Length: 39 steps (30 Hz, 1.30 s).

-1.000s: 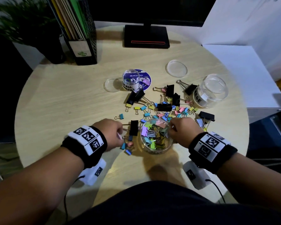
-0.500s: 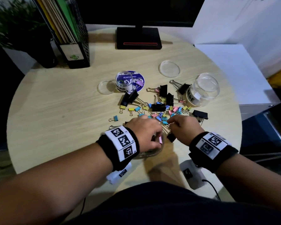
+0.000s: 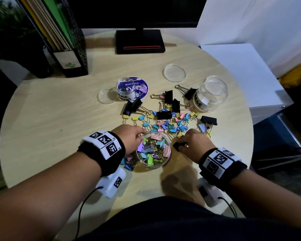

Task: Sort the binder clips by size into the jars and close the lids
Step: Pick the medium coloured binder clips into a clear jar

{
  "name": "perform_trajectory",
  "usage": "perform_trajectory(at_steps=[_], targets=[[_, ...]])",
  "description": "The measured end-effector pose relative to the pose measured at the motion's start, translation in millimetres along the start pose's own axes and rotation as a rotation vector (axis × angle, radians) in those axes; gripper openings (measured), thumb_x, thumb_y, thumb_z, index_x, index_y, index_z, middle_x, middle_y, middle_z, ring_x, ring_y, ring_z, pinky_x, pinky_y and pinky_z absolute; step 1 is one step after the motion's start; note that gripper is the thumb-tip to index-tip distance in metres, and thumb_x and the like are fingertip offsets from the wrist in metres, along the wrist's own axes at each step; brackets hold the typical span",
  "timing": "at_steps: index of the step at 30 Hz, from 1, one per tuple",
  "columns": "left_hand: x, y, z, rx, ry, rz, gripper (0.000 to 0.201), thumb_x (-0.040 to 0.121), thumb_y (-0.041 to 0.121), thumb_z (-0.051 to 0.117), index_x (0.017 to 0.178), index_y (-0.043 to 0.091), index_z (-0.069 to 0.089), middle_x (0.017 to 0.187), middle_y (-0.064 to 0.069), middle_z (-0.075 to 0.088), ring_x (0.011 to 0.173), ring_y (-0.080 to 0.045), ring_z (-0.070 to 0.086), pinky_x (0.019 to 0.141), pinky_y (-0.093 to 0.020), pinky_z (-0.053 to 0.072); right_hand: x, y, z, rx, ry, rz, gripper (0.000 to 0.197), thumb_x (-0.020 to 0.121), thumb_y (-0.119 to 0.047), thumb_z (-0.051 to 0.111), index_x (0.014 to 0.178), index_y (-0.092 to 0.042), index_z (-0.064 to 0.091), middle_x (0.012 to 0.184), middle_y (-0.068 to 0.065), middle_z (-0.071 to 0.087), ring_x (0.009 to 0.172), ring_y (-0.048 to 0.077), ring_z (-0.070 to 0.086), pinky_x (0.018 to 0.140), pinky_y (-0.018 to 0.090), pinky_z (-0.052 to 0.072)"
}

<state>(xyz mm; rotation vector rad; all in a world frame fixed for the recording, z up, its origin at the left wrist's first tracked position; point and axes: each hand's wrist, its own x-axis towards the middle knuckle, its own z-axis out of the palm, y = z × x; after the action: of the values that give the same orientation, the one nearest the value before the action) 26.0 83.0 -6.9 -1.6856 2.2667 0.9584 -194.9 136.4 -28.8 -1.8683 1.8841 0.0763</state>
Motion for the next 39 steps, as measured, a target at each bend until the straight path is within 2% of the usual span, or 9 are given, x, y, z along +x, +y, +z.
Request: perform_trajectory(at_steps=[3, 6, 12, 16, 19, 23, 31, 33, 39], targets=[[0, 1, 6, -0.034, 0.009, -0.011, 0.035, 0.092, 0.026, 0.05, 0.124, 0.041, 0.054, 0.072, 0.009, 0.056, 0.064, -0.015, 0.057, 0.055, -0.025, 0.045, 1, -6, 7, -0.012, 0.009, -0.002, 0.025, 0.091, -0.029, 0.052, 0.108, -0.022, 0.069, 0.111, 0.003, 0.053, 0.094, 0.02, 0.058, 0.081, 0.027, 0.047], [0, 2, 6, -0.01, 0.028, 0.008, 0.039, 0.091, 0.02, 0.048, 0.125, 0.039, 0.054, 0.076, 0.007, 0.056, 0.064, -0.014, 0.056, 0.052, -0.023, 0.042, 1, -11, 17, -0.042, 0.015, -0.009, 0.028, 0.094, -0.029, 0.047, 0.114, -0.023, 0.066, 0.118, 0.002, 0.051, 0.097, 0.022, 0.058, 0.081, 0.028, 0.049], [0, -8, -9, -0.194, 0.141, -0.007, 0.039, 0.088, 0.015, 0.053, 0.121, 0.033, 0.06, 0.079, 0.005, 0.064, 0.069, -0.024, 0.063, 0.062, -0.034, 0.052, 2, -12, 19, -0.059, 0.018, -0.022, 0.031, 0.094, -0.034, 0.044, 0.117, -0.026, 0.064, 0.119, 0.001, 0.05, 0.098, 0.022, 0.058, 0.081, 0.028, 0.05], [2, -27, -32, -0.397, 0.323, -0.083, 0.039, 0.086, 0.011, 0.057, 0.12, 0.031, 0.061, 0.071, 0.003, 0.066, 0.062, -0.018, 0.064, 0.062, -0.032, 0.054, 4, -12, 16, -0.068, -0.02, -0.017, 0.031, 0.095, -0.032, 0.044, 0.117, -0.025, 0.063, 0.121, 0.001, 0.048, 0.099, 0.023, 0.057, 0.084, 0.029, 0.049], [8, -47, -51, -0.41, 0.436, -0.135, 0.039, 0.086, 0.01, 0.056, 0.121, 0.028, 0.06, 0.066, 0.001, 0.067, 0.066, -0.022, 0.068, 0.074, -0.041, 0.058, 4, -12, 15, -0.069, -0.026, -0.026, 0.03, 0.094, -0.032, 0.046, 0.117, -0.026, 0.064, 0.121, 0.001, 0.048, 0.099, 0.022, 0.057, 0.084, 0.028, 0.049], [24, -77, -69, -0.403, 0.536, -0.264, 0.038, 0.084, 0.01, 0.055, 0.118, 0.024, 0.062, 0.06, -0.002, 0.066, 0.061, -0.02, 0.065, 0.075, -0.038, 0.057, 6, -12, 12, -0.075, -0.035, -0.04, 0.029, 0.094, -0.031, 0.047, 0.117, -0.025, 0.064, 0.12, 0.0, 0.049, 0.099, 0.02, 0.057, 0.084, 0.027, 0.048], [37, -103, -69, -0.236, 0.551, -0.379, 0.033, 0.085, 0.018, 0.052, 0.116, 0.02, 0.062, 0.094, -0.013, 0.071, 0.079, -0.027, 0.065, 0.079, -0.03, 0.049, 11, -9, 5, -0.08, -0.057, -0.08, 0.028, 0.093, -0.03, 0.048, 0.115, -0.024, 0.065, 0.118, -0.001, 0.053, 0.101, 0.018, 0.056, 0.084, 0.026, 0.046], [37, -110, -70, -0.27, 0.58, -0.414, 0.03, 0.086, 0.019, 0.052, 0.113, 0.018, 0.063, 0.088, -0.013, 0.071, 0.073, -0.026, 0.065, 0.08, -0.031, 0.052, 10, -5, -1, -0.067, -0.007, -0.093, 0.028, 0.093, -0.031, 0.048, 0.116, -0.028, 0.064, 0.118, -0.003, 0.057, 0.1, 0.017, 0.057, 0.082, 0.027, 0.047], [34, -122, -68, -0.321, 0.573, -0.496, 0.027, 0.084, 0.018, 0.054, 0.11, 0.02, 0.063, 0.077, -0.011, 0.071, 0.067, -0.024, 0.068, 0.076, -0.036, 0.057, 18, 27, -19, -0.062, 0.13, 0.18, 0.032, 0.091, -0.027, 0.051, 0.121, -0.024, 0.06, 0.129, 0.002, 0.053, 0.113, 0.021, 0.054, 0.089, 0.03, 0.045]])
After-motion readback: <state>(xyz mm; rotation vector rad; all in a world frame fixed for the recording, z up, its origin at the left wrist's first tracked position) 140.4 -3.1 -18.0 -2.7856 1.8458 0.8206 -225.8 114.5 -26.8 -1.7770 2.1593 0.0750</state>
